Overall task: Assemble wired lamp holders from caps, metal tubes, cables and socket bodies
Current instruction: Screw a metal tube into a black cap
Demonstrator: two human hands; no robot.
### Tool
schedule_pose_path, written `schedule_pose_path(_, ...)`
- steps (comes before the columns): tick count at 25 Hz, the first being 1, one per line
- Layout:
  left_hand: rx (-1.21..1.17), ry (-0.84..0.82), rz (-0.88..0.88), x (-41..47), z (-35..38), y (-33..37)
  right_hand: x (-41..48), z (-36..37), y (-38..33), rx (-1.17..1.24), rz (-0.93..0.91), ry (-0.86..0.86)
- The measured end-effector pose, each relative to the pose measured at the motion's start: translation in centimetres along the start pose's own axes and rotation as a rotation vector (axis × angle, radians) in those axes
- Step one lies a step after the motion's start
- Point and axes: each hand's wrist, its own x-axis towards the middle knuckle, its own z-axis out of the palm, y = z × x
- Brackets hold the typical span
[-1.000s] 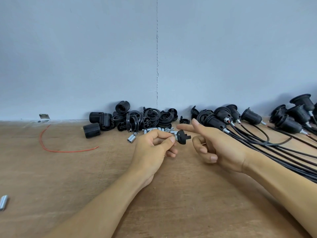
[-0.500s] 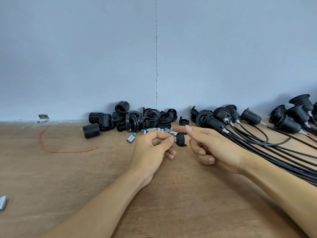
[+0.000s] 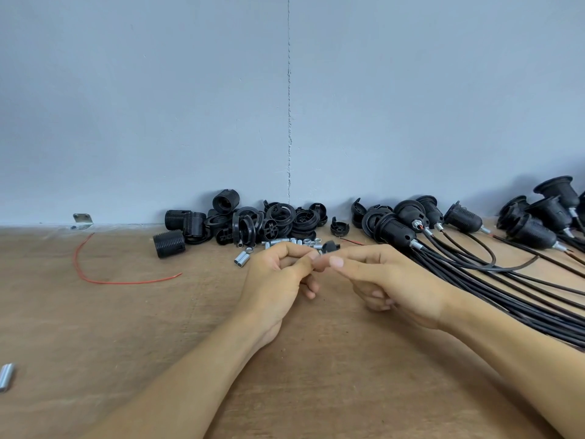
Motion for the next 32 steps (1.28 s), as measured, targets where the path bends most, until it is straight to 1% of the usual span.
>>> schedule_pose_path(2, 0.017, -0.006, -0.009, 0.0, -0.1, -0.1, 0.1, -0.1, 0.1, 0.035, -0.033, 0.072)
schedule_pose_path(4, 0.036, -0.024, -0.014, 0.0, -0.1, -0.2, 0.2, -0.2, 0.3, -0.002, -0.034, 0.116)
schedule_pose_path(7, 0.044, -0.051, -0.022, 0.0, -0.2, -0.2, 0.2, -0.2, 0.3, -0.131, -0.029, 0.123)
schedule_pose_path(10, 0.026, -0.063, -0.025, -0.1, -0.1, 0.0, 0.2, 0.1, 0.2, -0.302, -0.069, 0.123)
schedule_pose_path(12, 0.011, -0.056, -0.025, -0.1, 0.0, 0.1, 0.3, 0.4, 0.3, -0.357, -0.08, 0.139)
schedule_pose_path(15, 0.017, -0.044, -0.022, -0.1, 0.1, 0.2, 0.2, 0.6, 0.0, -0.252, -0.02, 0.169)
schedule_pose_path(19, 0.035, 0.003, -0.022, 0.0, 0.1, 0.1, -0.3, 0.1, -0.1, -0.123, -0.042, 0.044)
schedule_pose_path(21, 0.026, 0.019, -0.024, 0.1, 0.1, 0.1, -0.2, -0.4, 0.4, -0.097, -0.009, 0.051)
schedule_pose_path(23, 0.026, 0.022, -0.03, 0.1, 0.0, 0.0, 0.0, -0.4, 1.0, -0.202, -0.004, 0.123)
schedule_pose_path(25, 0.034, 0.012, -0.037, 0.2, -0.1, -0.1, 0.3, -0.3, 1.5, -0.328, -0.056, 0.275)
schedule_pose_path(26, 0.04, 0.001, -0.041, 0.1, -0.2, -0.1, 0.4, -0.2, 1.6, -0.334, -0.078, 0.352)
schedule_pose_path(27, 0.046, -0.011, -0.044, 0.1, -0.1, -0.1, 0.4, -0.2, 1.6, -0.322, -0.091, 0.391)
schedule_pose_path(28, 0.051, -0.023, -0.045, 0.1, -0.1, -0.1, 0.4, -0.1, 1.6, -0.305, -0.096, 0.389)
schedule_pose_path(30, 0.059, -0.035, -0.038, 0.1, -0.2, -0.1, 0.5, 0.1, 1.4, -0.28, -0.106, 0.311)
schedule_pose_path(32, 0.073, -0.051, -0.022, 0.1, -0.2, -0.2, 0.4, 0.3, 1.0, -0.251, -0.065, 0.258)
